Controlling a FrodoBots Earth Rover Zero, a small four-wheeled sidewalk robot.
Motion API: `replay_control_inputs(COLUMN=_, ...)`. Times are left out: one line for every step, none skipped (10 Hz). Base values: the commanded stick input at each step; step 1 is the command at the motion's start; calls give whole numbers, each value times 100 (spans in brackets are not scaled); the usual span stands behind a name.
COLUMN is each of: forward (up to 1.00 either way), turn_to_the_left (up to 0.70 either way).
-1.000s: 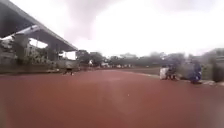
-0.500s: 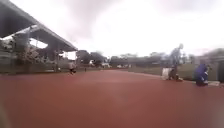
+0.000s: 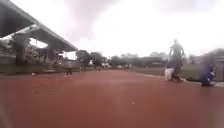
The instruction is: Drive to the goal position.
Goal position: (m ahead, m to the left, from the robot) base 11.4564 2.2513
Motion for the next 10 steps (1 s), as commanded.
replay_control_inputs(forward=50, turn_to_the_left=2)
replay_control_inputs(forward=50, turn_to_the_left=2)
replay_control_inputs(forward=50, turn_to_the_left=2)
replay_control_inputs(forward=50, turn_to_the_left=2)
replay_control_inputs(forward=50, turn_to_the_left=2)
replay_control_inputs(forward=50, turn_to_the_left=2)
replay_control_inputs(forward=50, turn_to_the_left=2)
replay_control_inputs(forward=50, turn_to_the_left=2)
replay_control_inputs(forward=50, turn_to_the_left=2)
replay_control_inputs(forward=50, turn_to_the_left=2)
